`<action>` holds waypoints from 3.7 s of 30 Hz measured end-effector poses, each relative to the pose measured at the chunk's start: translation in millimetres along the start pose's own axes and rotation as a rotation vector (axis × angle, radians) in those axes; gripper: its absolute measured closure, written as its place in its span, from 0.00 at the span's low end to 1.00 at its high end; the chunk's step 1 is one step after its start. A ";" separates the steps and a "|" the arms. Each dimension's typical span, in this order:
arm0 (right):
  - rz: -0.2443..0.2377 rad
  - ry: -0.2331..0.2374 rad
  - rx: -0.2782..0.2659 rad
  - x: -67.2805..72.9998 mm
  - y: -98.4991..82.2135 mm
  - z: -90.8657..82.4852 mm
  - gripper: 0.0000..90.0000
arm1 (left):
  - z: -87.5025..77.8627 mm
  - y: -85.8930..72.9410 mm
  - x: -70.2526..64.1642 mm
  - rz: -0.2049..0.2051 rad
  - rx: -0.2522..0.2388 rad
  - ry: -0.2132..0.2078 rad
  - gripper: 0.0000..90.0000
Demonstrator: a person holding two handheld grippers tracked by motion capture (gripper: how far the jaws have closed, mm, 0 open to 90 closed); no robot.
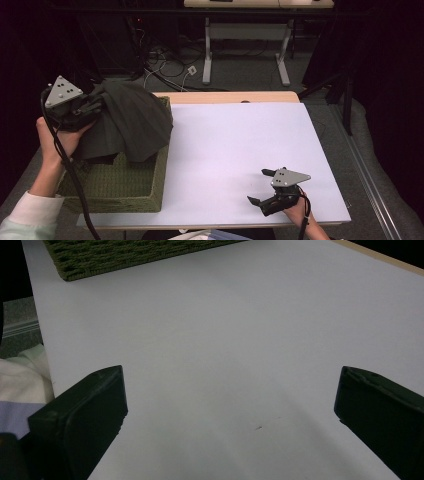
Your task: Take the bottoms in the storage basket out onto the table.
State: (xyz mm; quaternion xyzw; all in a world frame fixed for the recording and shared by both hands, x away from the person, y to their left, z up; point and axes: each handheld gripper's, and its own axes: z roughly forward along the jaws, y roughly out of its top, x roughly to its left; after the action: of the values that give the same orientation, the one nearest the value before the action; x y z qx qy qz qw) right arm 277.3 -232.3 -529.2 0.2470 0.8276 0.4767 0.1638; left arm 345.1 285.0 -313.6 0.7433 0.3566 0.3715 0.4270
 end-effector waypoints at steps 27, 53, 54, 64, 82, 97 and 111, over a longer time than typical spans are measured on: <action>-0.002 0.000 0.000 -0.3 -0.2 -0.2 0.00 | 13.3 23.9 -21.5 0.057 -0.008 -0.066 0.80; -0.003 0.000 -0.002 -0.2 -0.1 -0.8 0.00 | 30.1 47.1 -42.0 0.106 0.001 -0.128 0.80; -0.003 0.001 -0.002 -0.2 -0.2 -0.8 0.00 | 30.3 48.3 -42.8 0.110 0.001 -0.129 0.80; -0.004 0.002 -0.001 -0.3 -0.2 -0.3 0.00 | 30.4 57.4 -48.6 0.129 -0.009 -0.145 0.80; -0.002 0.001 -0.004 -0.6 -0.4 -0.8 0.00 | 42.8 72.2 -70.6 0.152 -0.030 -0.199 0.80; -0.005 -0.002 -0.007 0.3 -0.2 -1.6 0.00 | 59.9 74.0 -87.8 0.161 -0.022 -0.243 0.80; -0.004 -0.004 -0.001 -0.4 -0.7 -1.5 0.00 | 71.1 74.1 -97.7 0.176 -0.016 -0.264 0.80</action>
State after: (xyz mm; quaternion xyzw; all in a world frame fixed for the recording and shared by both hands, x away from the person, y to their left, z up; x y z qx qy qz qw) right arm 276.7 -233.9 -529.1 0.2462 0.8275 0.4763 0.1665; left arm 375.9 147.7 -296.7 0.8106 0.2282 0.3093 0.4418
